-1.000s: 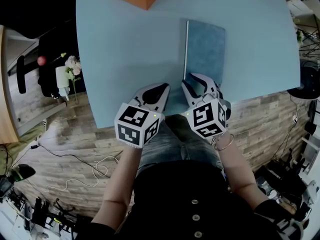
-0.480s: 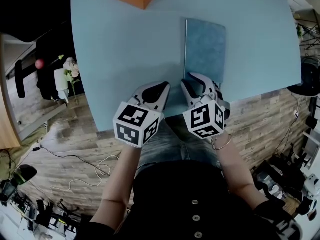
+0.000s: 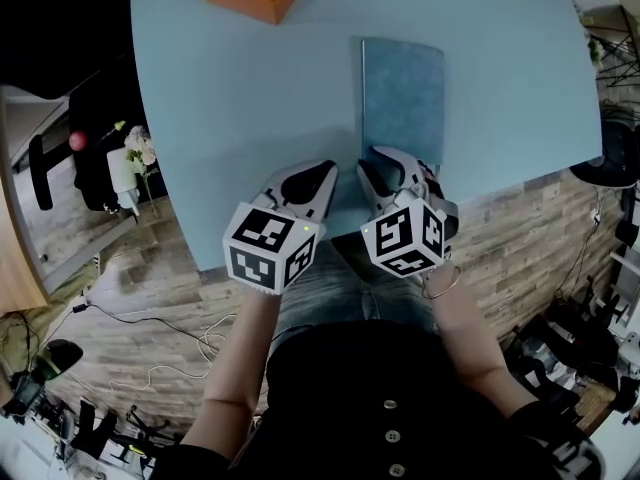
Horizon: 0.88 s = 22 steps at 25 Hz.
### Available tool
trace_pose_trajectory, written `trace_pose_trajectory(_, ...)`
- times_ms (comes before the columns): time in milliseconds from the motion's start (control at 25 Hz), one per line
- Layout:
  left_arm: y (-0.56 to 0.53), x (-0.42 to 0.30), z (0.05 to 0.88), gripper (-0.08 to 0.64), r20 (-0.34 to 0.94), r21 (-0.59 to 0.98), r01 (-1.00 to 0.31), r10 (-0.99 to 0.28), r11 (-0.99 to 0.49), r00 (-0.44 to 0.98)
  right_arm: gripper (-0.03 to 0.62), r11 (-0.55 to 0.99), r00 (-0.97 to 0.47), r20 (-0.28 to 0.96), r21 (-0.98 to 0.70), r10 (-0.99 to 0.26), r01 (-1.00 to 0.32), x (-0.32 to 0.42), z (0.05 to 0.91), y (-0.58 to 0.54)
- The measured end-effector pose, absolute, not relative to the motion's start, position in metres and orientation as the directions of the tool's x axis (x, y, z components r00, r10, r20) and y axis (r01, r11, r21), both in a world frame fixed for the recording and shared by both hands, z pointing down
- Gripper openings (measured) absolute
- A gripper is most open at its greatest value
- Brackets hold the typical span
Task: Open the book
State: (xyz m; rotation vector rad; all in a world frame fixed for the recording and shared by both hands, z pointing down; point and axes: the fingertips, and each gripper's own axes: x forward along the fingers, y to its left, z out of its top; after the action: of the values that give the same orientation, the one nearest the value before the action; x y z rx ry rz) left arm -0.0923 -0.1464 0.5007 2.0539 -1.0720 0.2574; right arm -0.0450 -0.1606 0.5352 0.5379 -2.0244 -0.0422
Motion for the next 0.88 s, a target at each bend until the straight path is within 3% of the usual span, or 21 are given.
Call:
trace_pose_trajectory(320, -0.147, -0.090, 0.498, 0.012, 0.495, 0.552, -0.753, -0.586, -0.358, 0.642, 0.082, 0.897, -0.399, 0.836, 0.222, -0.377, -0.381, -0.046, 0.534, -0.159)
trace_pose_trajectory(560, -0.151, -0.089, 0.495, 0.012, 0.493, 0.542, -0.745, -0.571, -0.388, 0.656, 0.032, 0.890, -0.413, 0.835, 0.182, -0.364, -0.417, -0.047, 0.530, -0.158)
trace_pose_trajectory(880, -0.156, -0.091, 0.488, 0.012, 0.489, 0.527, -0.734, -0.553, -0.428, 0.674, 0.025, 0.857, -0.443, 0.803, 0.156, -0.399, -0.491, -0.047, 0.513, -0.160)
